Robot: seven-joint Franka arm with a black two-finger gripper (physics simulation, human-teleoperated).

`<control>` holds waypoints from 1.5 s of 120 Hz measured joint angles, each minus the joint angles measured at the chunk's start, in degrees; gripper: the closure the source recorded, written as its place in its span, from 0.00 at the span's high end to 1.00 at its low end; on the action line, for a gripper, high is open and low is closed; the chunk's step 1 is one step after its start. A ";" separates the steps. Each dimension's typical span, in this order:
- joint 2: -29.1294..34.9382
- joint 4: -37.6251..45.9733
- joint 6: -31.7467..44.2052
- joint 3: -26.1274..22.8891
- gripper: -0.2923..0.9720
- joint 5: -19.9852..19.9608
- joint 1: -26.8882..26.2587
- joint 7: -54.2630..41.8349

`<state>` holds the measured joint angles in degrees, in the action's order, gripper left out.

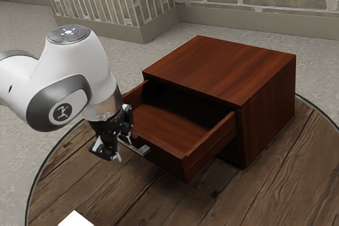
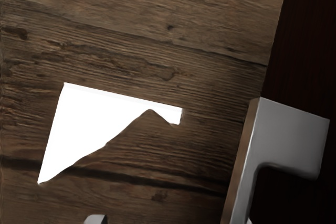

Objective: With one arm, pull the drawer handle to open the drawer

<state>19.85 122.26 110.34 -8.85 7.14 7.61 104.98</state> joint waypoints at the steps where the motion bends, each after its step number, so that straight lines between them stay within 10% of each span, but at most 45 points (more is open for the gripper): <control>1: 0.00 0.00 -0.04 0.01 0.43 0.00 0.00 0.01; 180: 0.47 -1.95 -4.34 -0.11 0.51 -0.53 -0.07 0.86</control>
<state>20.32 120.31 106.00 -8.96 6.60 7.54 105.84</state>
